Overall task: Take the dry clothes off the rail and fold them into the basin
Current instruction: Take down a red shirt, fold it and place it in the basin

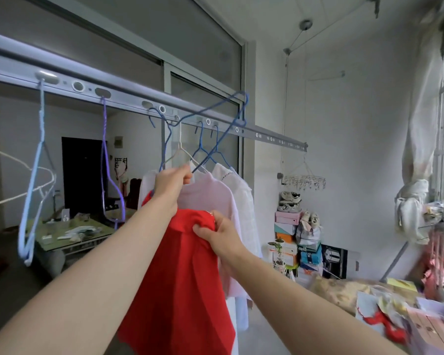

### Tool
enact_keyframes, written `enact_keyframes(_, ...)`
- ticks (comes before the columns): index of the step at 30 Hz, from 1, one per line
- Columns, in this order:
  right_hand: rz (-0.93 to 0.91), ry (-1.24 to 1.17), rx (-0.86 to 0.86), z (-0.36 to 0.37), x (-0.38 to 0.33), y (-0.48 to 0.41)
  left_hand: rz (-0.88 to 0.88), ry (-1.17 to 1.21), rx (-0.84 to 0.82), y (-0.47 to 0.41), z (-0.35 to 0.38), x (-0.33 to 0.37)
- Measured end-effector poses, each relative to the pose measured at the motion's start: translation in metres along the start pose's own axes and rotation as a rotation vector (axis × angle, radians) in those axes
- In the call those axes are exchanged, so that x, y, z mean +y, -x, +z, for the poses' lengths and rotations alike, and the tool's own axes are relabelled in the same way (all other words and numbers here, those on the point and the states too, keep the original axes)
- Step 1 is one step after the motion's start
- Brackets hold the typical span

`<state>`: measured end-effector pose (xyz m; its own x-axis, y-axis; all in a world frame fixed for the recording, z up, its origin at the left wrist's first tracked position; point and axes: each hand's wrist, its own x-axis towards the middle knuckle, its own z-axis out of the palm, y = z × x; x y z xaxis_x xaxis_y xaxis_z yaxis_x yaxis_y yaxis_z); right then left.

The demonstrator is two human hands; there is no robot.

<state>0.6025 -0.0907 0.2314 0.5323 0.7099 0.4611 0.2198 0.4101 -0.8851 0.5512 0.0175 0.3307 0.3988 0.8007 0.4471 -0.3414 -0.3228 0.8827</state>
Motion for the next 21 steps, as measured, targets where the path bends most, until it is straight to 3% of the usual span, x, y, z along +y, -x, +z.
enact_keyframes(4,0.175,-0.065,0.055,0.005,0.018,0.013,-0.200,-0.204,-0.240,0.026,-0.029,-0.025)
enact_keyframes(10,0.317,-0.212,0.054,0.009,0.019,0.032,-0.445,-0.320,-0.400,0.056,-0.064,-0.060)
enact_keyframes(13,0.307,-0.205,0.052,0.000,0.009,0.046,-0.445,-0.373,-0.492,0.075,-0.069,-0.073)
enact_keyframes(18,0.298,-0.018,0.070,-0.023,0.002,0.072,-0.381,-0.352,-0.792,0.118,-0.040,-0.077)
enact_keyframes(21,0.321,-0.018,0.074,-0.039,-0.009,0.092,-0.231,-0.348,-0.682,0.143,-0.011,-0.079)
